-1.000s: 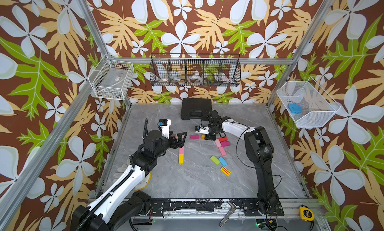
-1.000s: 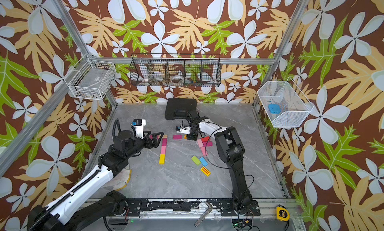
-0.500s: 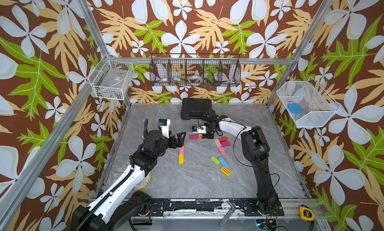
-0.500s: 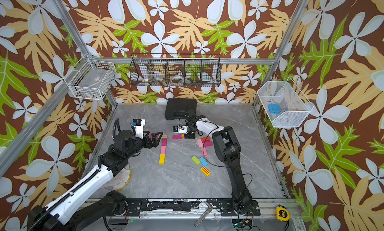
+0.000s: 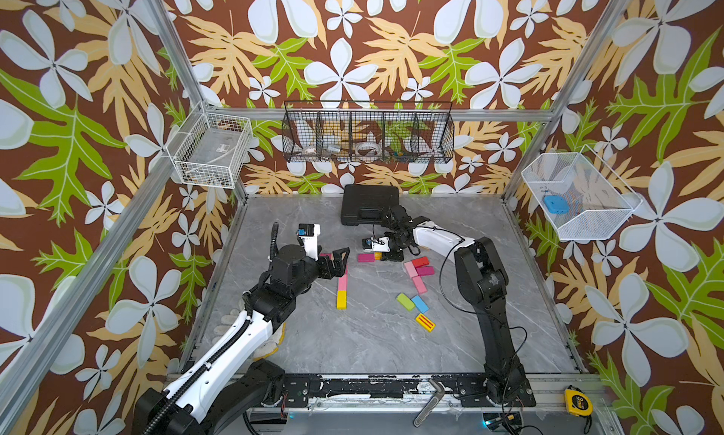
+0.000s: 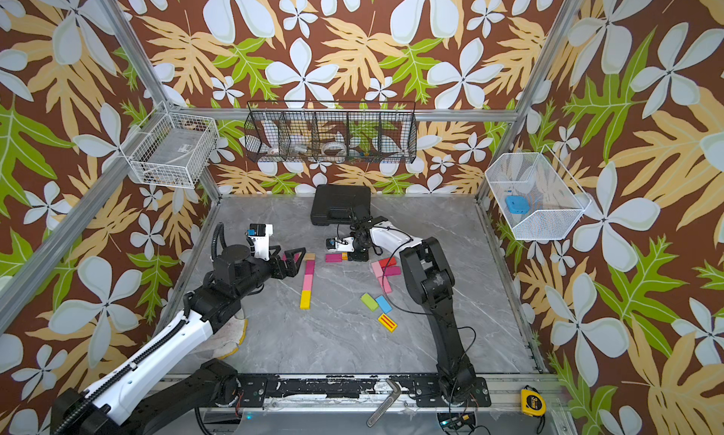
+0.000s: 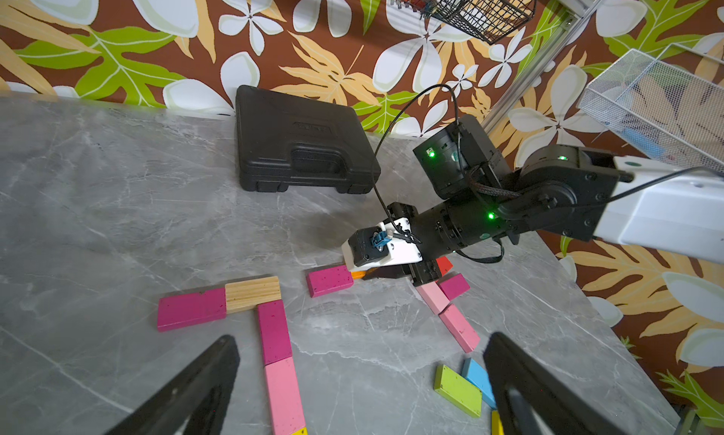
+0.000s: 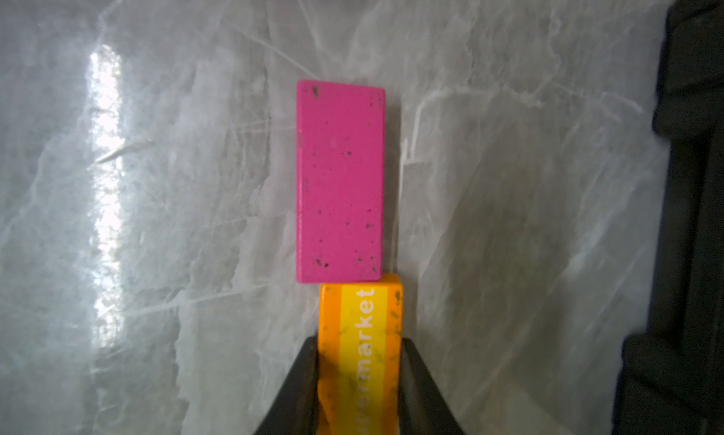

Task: Assemble the number 7 with building blocks
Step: Move the building block to the center of the board.

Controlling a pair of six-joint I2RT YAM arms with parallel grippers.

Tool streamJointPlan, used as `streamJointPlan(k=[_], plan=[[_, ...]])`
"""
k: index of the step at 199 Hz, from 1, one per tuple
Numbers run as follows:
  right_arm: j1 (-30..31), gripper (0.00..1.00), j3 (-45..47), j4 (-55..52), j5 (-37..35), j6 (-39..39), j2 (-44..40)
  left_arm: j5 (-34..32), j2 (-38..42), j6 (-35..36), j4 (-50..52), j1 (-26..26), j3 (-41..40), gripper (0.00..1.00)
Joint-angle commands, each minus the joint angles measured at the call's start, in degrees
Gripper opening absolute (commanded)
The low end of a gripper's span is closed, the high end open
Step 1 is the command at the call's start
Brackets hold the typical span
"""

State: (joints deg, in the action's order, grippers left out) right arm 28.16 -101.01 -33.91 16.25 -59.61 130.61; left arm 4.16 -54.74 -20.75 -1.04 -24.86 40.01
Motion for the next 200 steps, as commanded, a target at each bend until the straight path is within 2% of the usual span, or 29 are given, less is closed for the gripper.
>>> streamJointPlan(k=[1, 75, 200], plan=[[0.05, 0.29, 1.06, -6.91, -2.90, -0.55, 0.72, -0.36, 0.06, 0.44, -0.70, -0.01, 0.51, 1.00], [0.05, 0.28, 3.66, -6.87, -2.55, 0.24, -1.03, -0.47, 0.33, 0.54, -0.84, -0.01, 0.42, 1.00], [1.09, 0.28, 1.21, -8.23, -1.92, 2.84, 0.59, -0.65, 1.39, 0.45, -0.80, -0.01, -0.11, 1.00]])
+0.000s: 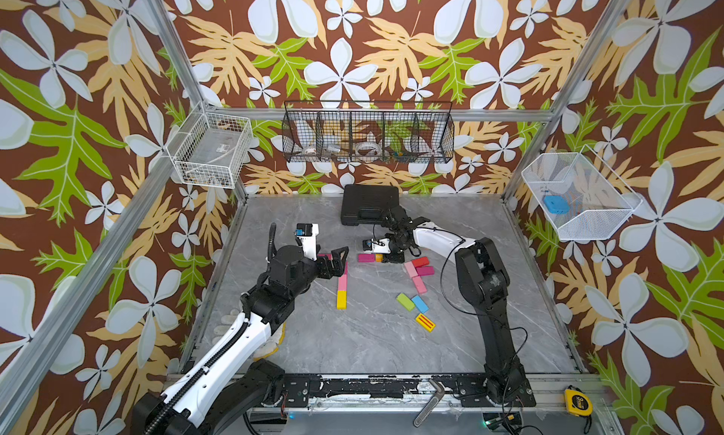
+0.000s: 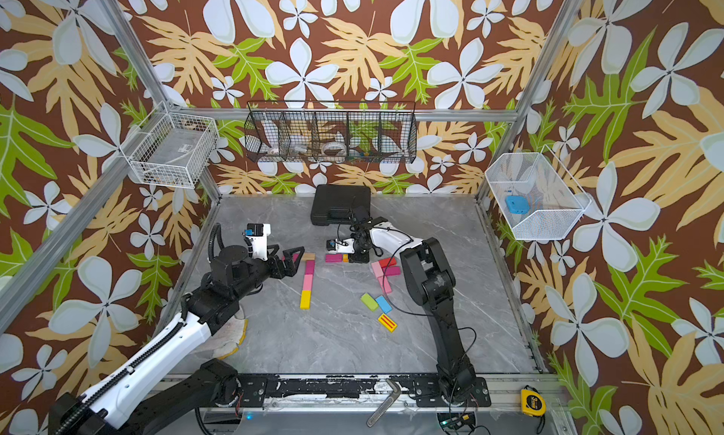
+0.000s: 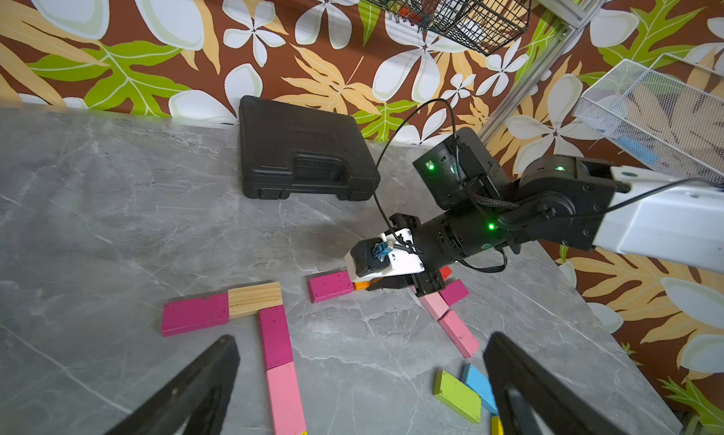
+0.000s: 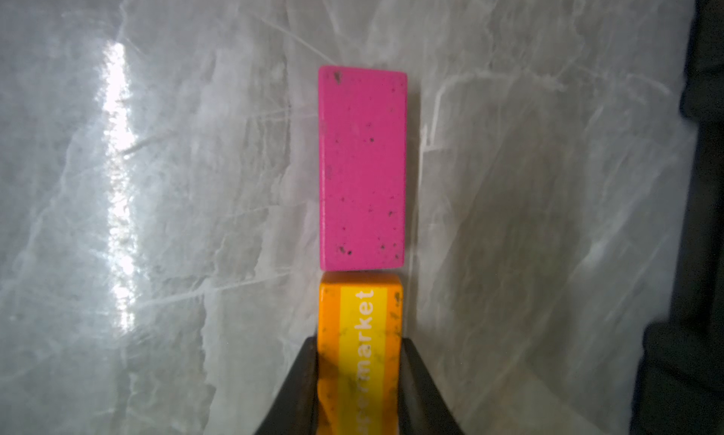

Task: Assemble the number 7 with building blocks
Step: Move the building block to the center of the board.

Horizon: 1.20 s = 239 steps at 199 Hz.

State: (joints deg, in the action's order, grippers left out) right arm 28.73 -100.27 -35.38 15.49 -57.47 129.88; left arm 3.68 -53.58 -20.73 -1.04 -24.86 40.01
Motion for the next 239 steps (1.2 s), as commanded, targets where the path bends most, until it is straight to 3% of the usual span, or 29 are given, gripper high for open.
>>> streamJointPlan(k=[1, 239], plan=[[0.57, 0.28, 0.45, -6.83, -1.12, 0.70, 1.28, -0.21, 0.19, 0.43, -0.80, -0.01, -0.11, 1.00], [1.15, 0.32, -2.03, -7.89, -1.49, 2.90, 2.92, -0.19, 1.02, 0.33, -1.07, -0.01, -0.72, 1.00]])
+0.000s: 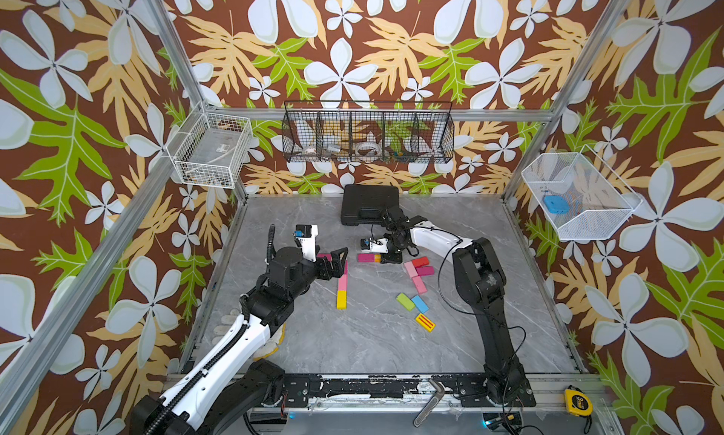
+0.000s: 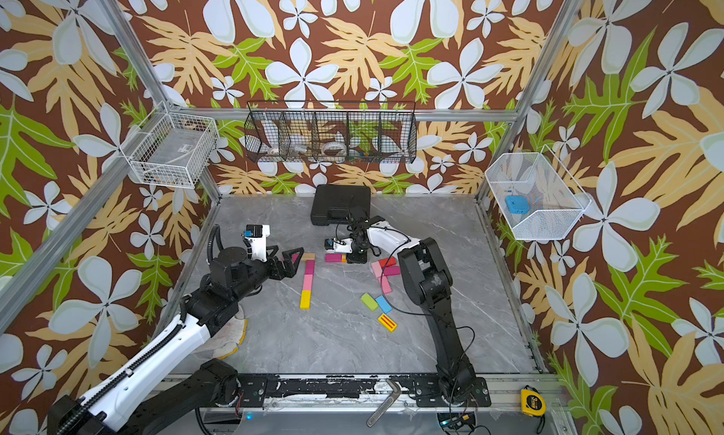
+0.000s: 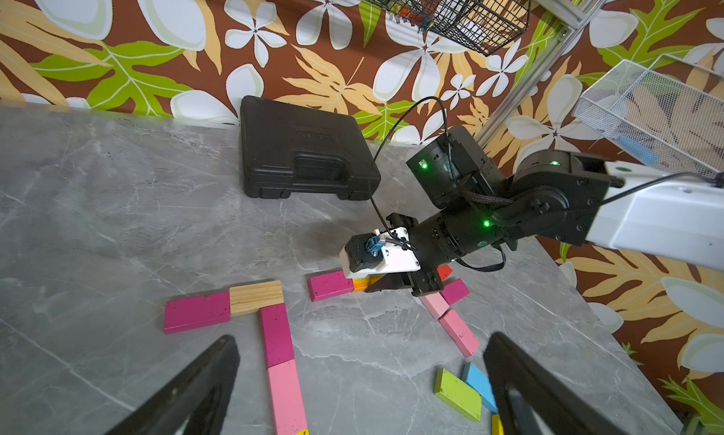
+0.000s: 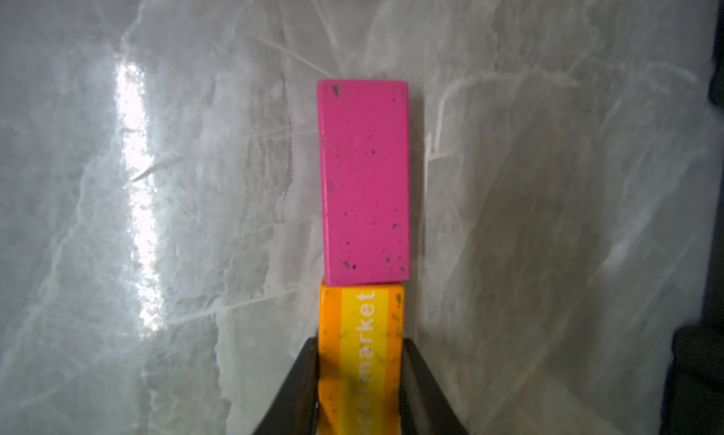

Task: Assemble the number 7 with building blocks
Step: Move the building block to the center of the board.

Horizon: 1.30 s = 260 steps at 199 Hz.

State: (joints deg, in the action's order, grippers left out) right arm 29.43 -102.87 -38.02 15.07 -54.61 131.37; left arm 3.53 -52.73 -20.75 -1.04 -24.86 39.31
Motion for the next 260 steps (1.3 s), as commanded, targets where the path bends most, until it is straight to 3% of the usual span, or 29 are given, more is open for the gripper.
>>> streamJointPlan(k=[1, 130, 195, 222, 260], plan=[[0.45, 0.32, 0.52, -5.19, -1.09, 0.03, 1.43, -0.07, 0.17, 0.36, -1.07, -0.01, 0.02, 1.00], [0.40, 0.48, 1.13, -3.93, -3.90, 0.59, 0.96, 0.25, 0.16, 0.46, -0.81, -0.01, 0.58, 1.00], [0.32, 0.50, 2.12, -3.39, -4.46, 0.95, 0.38, 0.25, 0.61, 0.36, -0.77, -0.01, 0.42, 1.00], [0.29, 0.57, 5.50, 0.69, -2.74, 2.25, -3.28, 0.17, 0.39, 0.19, -0.89, -0.01, 0.40, 1.00], [0.09, 0.61, 17.98, 15.04, 2.39, 8.45, -14.55, -1.20, 0.31, 0.11, 0.56, -0.01, 1.21, 1.00]])
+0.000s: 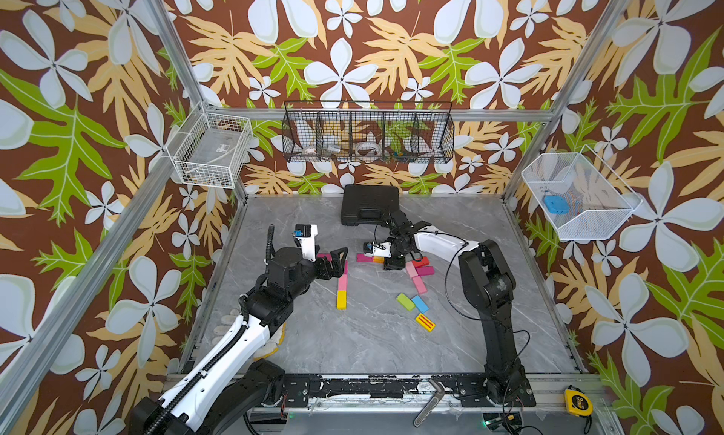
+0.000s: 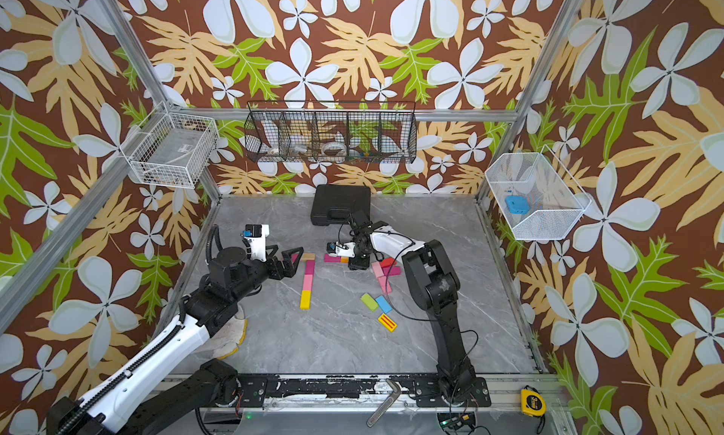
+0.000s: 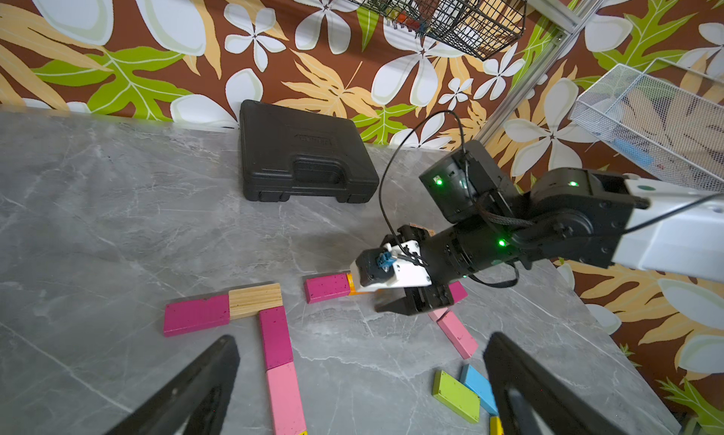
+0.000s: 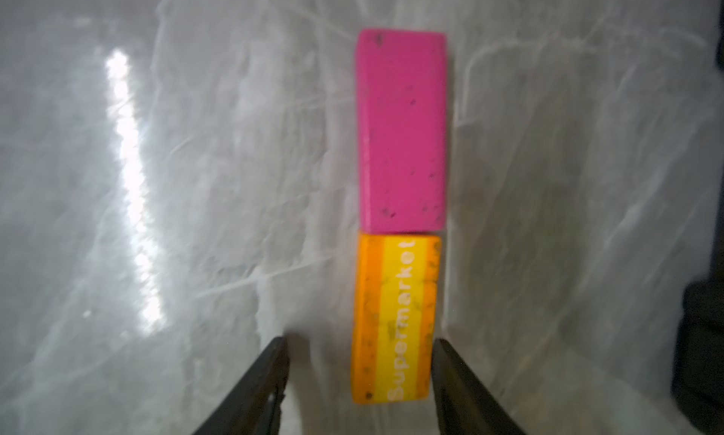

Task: Assemble the number 7 with building blocks
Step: Move the building block to the center of the board, then adjust the building block at the center of the board.

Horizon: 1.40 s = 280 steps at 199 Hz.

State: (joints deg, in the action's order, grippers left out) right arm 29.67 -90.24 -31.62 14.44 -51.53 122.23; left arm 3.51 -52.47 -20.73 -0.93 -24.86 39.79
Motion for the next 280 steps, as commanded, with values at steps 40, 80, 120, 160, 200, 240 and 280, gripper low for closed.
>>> streamJointPlan(k=[40, 80, 120, 160, 200, 240, 280], plan=[[-0.70, 0.62, 14.16, 18.58, -2.18, 21.20, -13.24, -1.40, 1.56, -0.36, -0.86, -0.03, -0.31, 1.00], [-1.59, 0.62, 16.30, 16.59, -6.89, 37.71, -16.60, -0.77, 2.53, -0.88, -2.32, -0.04, -1.07, 1.00], [-1.62, 0.68, 21.27, 17.52, -5.35, 48.40, -18.69, 0.27, 2.80, -1.56, -3.28, -0.01, -1.63, 1.00], [-1.11, 0.57, 22.70, 19.60, -2.71, 49.13, -16.42, 0.37, 3.15, -1.59, -3.11, -0.01, -1.73, 1.00], [-0.40, 0.42, 21.09, 19.44, -2.13, 49.31, -12.35, -0.12, 3.49, -1.66, -3.17, -0.01, -2.16, 1.00], [-0.38, 0.37, 20.34, 20.99, -2.61, 51.19, -9.78, -0.25, 3.27, -1.37, -3.10, -0.01, -1.87, 1.00], [-0.40, 0.33, 19.44, 20.98, -3.87, 51.21, -8.37, -0.60, 3.30, -1.24, -2.81, -0.02, -1.99, 1.00]])
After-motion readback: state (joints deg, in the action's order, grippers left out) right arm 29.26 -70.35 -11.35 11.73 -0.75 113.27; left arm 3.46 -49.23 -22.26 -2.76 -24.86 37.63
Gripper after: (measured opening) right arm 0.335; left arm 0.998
